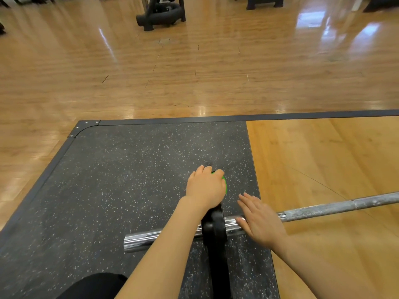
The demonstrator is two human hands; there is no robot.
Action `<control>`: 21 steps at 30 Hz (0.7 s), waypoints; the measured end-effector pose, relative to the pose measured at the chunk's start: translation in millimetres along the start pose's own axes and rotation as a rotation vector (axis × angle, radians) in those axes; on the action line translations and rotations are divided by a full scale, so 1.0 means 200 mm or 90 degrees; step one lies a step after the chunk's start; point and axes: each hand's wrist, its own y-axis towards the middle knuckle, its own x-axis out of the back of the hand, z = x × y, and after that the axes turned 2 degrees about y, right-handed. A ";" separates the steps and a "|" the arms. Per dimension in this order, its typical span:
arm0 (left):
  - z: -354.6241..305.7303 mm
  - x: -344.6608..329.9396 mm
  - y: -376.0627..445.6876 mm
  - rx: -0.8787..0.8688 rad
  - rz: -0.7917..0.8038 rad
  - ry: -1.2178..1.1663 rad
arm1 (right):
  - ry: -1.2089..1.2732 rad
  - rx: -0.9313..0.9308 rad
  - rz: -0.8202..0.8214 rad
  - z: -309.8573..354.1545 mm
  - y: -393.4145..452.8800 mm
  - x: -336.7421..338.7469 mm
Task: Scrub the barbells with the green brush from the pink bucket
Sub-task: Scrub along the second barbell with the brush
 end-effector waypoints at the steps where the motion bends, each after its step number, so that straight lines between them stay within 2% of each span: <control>1: 0.00 0.01 0.02 0.011 0.027 -0.002 | -0.002 -0.004 0.003 0.00 0.00 0.00; 4: 0.00 0.03 0.06 0.019 0.106 -0.010 | -0.004 -0.020 0.014 0.00 0.00 0.01; 7: 0.00 0.03 0.01 0.005 0.087 -0.013 | 0.008 -0.041 0.016 0.01 0.01 0.02; 9: -0.01 0.01 -0.05 -0.010 0.033 -0.022 | 0.012 -0.047 0.018 0.01 0.01 0.02; 14: -0.06 -0.10 -0.25 -0.021 -0.252 -0.006 | 0.018 -0.051 0.031 0.01 0.02 0.03; 21: -0.11 -0.15 -0.31 -0.007 -0.297 -0.066 | -0.006 -0.023 0.054 -0.02 0.07 0.05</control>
